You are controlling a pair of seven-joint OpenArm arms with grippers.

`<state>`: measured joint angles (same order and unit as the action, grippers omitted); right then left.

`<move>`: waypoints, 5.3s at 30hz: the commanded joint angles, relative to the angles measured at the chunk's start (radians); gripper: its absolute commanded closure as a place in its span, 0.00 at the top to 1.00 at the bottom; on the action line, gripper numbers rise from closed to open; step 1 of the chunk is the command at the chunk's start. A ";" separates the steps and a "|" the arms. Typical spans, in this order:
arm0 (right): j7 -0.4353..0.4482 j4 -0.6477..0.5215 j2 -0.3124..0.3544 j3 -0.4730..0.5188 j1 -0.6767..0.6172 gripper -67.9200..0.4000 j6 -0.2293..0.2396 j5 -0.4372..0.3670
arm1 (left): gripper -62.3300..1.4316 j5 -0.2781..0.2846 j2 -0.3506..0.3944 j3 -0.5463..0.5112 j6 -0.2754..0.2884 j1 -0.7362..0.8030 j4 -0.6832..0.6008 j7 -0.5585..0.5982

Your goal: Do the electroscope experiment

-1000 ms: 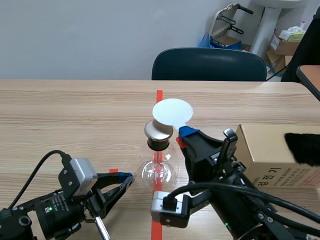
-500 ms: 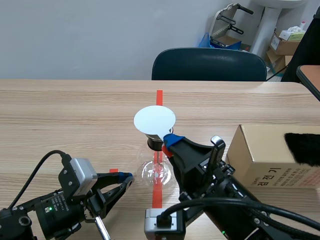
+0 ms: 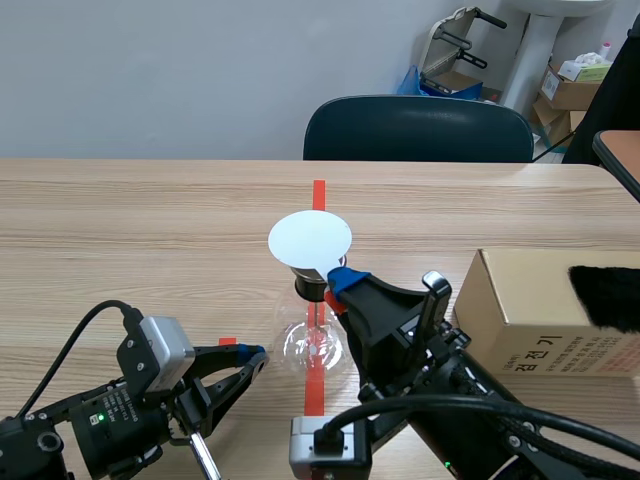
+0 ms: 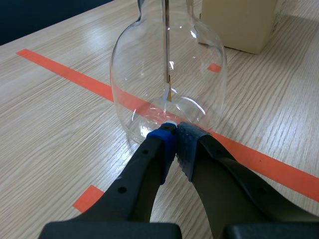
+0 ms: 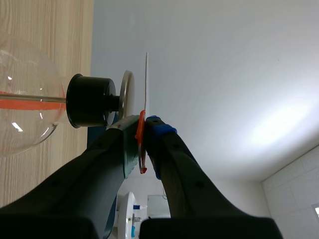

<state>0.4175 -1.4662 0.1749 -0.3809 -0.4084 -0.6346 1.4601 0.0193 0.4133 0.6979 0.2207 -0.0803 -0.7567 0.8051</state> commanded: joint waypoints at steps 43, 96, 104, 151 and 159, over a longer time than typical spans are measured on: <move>-0.823 -0.010 0.005 0.007 0.003 0.03 -0.007 0.001 | 0.07 0.006 0.000 -0.005 0.002 0.000 -0.016 0.018; -0.331 -0.010 0.005 0.007 0.004 0.03 -0.007 0.001 | 0.07 0.006 0.000 -0.005 0.002 0.000 -0.016 0.017; -0.153 -0.010 0.005 0.007 0.004 0.03 -0.007 0.001 | 0.07 0.006 0.000 -0.005 0.002 0.000 -0.016 0.018; -0.044 -0.010 0.005 0.007 0.004 0.03 -0.007 0.001 | 0.07 0.006 0.000 -0.005 0.002 0.000 -0.016 0.018; -0.045 -0.010 0.005 0.007 0.004 0.03 -0.007 0.001 | 0.07 0.006 0.000 -0.005 0.002 0.000 -0.016 0.018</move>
<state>0.3737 -1.4662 0.1745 -0.3809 -0.4110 -0.6315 1.4601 0.0193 0.4133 0.6979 0.2207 -0.0803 -0.7567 0.8051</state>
